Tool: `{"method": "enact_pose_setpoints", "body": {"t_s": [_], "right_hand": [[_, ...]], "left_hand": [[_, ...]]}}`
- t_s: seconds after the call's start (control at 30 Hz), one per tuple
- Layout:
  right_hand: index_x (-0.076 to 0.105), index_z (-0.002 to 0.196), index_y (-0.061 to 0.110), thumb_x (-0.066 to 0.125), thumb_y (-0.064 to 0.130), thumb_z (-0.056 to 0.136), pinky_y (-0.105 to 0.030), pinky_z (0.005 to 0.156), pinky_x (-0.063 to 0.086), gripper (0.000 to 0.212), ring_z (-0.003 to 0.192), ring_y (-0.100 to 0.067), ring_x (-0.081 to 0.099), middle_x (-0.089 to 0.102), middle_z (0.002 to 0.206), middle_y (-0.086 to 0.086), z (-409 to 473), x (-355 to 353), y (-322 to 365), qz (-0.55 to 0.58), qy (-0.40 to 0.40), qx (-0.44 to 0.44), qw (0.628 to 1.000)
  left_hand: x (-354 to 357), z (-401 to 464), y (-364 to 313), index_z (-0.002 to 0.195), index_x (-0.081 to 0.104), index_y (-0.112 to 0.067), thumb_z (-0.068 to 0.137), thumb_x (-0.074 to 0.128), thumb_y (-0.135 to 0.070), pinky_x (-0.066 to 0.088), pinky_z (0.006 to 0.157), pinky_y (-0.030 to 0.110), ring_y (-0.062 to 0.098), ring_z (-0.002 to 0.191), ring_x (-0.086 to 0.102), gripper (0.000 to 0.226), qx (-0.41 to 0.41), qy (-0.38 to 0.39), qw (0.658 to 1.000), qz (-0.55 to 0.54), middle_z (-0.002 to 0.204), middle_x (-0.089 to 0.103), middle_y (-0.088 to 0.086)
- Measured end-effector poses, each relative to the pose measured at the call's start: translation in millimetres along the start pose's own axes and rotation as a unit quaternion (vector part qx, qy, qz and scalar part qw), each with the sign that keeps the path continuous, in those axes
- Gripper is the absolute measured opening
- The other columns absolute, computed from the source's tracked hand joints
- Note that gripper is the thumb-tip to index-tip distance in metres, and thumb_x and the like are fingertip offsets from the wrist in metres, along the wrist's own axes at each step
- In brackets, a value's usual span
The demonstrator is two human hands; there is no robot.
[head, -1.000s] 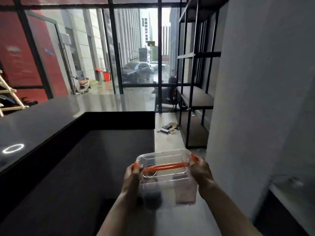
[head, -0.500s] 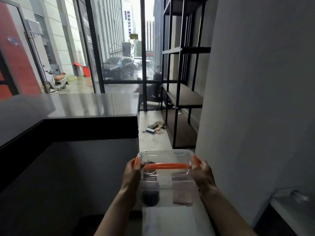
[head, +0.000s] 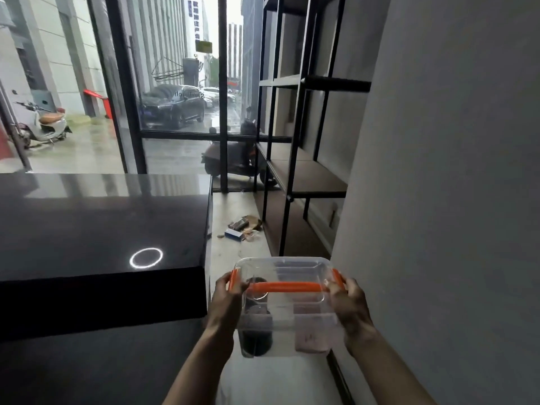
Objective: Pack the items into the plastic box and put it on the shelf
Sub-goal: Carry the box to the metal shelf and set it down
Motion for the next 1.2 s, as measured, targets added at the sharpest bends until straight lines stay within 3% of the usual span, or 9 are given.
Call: {"method": "enact_pose_setpoints", "body": {"t_s": [0.13,0.23,0.33,0.5,0.67,0.77,0.9,1.07,1.2], "right_hand": [[0.048,0.148,0.018,0.056,0.035,0.101,-0.058,0.103,0.052,0.051,0.122,-0.038,0.06,0.062,0.138,-0.016,67.1,16.8,10.5,-0.006,-0.004,0.005,1.0],[0.047,0.149,0.019,0.056,0.036,0.101,-0.06,0.103,0.051,0.051,0.124,-0.04,0.059,0.06,0.141,-0.016,125.4,29.6,14.5,0.003,-0.008,0.004,1.0],[0.046,0.15,0.018,0.056,0.035,0.101,-0.059,0.104,0.052,0.052,0.123,-0.039,0.06,0.061,0.139,-0.017,194.4,44.0,22.9,0.017,0.0,0.002,1.0],[0.045,0.151,0.018,0.056,0.033,0.102,-0.042,0.089,0.053,0.052,0.113,-0.03,0.059,0.06,0.136,-0.015,328.5,72.9,51.8,0.035,0.034,-0.012,0.999],[0.046,0.149,0.021,0.055,0.036,0.102,-0.04,0.083,0.055,0.051,0.111,-0.028,0.061,0.061,0.136,-0.013,458.9,108.1,106.2,0.031,0.059,-0.035,0.997],[0.046,0.149,0.021,0.056,0.036,0.101,-0.044,0.086,0.058,0.052,0.11,-0.031,0.064,0.063,0.132,-0.012,518.5,138.3,131.5,0.026,0.075,-0.034,0.996],[0.047,0.148,0.016,0.058,0.035,0.1,-0.029,0.062,0.05,0.052,0.092,-0.019,0.064,0.064,0.123,-0.01,593.8,188.2,152.4,0.029,0.099,-0.044,0.994],[0.045,0.15,0.015,0.058,0.037,0.099,-0.044,0.092,0.054,0.057,0.111,-0.03,0.062,0.062,0.13,-0.012,686.6,265.9,168.5,0.021,0.122,-0.037,0.992],[0.046,0.149,0.015,0.059,0.041,0.098,-0.049,0.1,0.052,0.059,0.114,-0.03,0.061,0.063,0.13,-0.011,773.5,341.5,196.5,0.003,0.126,-0.046,0.991]], "left_hand": [[24.4,67.6,-5.7,0.143,0.044,-0.019,0.099,0.054,-0.042,0.054,0.086,0.056,0.022,0.086,0.067,0.05,-0.008,0.003,1.0,0.004,0.113,0.068,0.017],[48.5,123.3,-8.3,0.141,0.042,-0.021,0.098,0.055,-0.04,0.053,0.063,0.036,0.018,0.082,0.065,0.049,-0.006,0.0,1.0,0.009,0.113,0.066,0.01],[75.6,186.4,-11.3,0.143,0.041,-0.021,0.099,0.055,-0.037,0.044,0.06,0.028,0.019,0.093,0.059,0.049,0.0,-0.016,1.0,0.017,0.126,0.059,0.008],[123.4,301.4,-25.6,0.145,0.04,-0.021,0.097,0.058,-0.037,0.047,0.062,0.032,0.02,0.095,0.061,0.054,-0.001,-0.033,0.999,0.017,0.128,0.057,0.009],[162.8,417.1,-66.1,0.143,0.046,-0.02,0.093,0.062,-0.039,0.053,0.087,0.047,0.033,0.117,0.059,0.055,0.009,-0.066,0.998,0.022,0.134,0.059,0.013],[168.4,475.5,-82.4,0.14,0.048,-0.021,0.092,0.063,-0.042,0.053,0.067,0.034,0.027,0.107,0.064,0.054,0.01,-0.092,0.996,0.01,0.128,0.062,0.011],[167.4,564.3,-89.7,0.137,0.051,-0.018,0.094,0.062,-0.041,0.051,0.063,0.032,0.027,0.104,0.066,0.05,0.006,-0.107,0.994,0.006,0.124,0.065,0.013],[159.0,686.0,-90.0,0.134,0.053,-0.019,0.097,0.057,-0.038,0.051,0.068,0.034,0.027,0.103,0.065,0.042,0.004,-0.133,0.991,-0.001,0.121,0.066,0.011],[147.1,796.6,-101.8,0.136,0.05,-0.021,0.096,0.059,-0.039,0.056,0.086,0.047,0.033,0.108,0.064,0.045,-0.008,-0.14,0.99,-0.016,0.124,0.064,0.012]]}}
Point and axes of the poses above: each hand's wrist, its own z-axis towards the middle knuckle, its own x-axis out of the palm, y = z × x, the point moved 3 cm from there along z, towards the middle knuckle
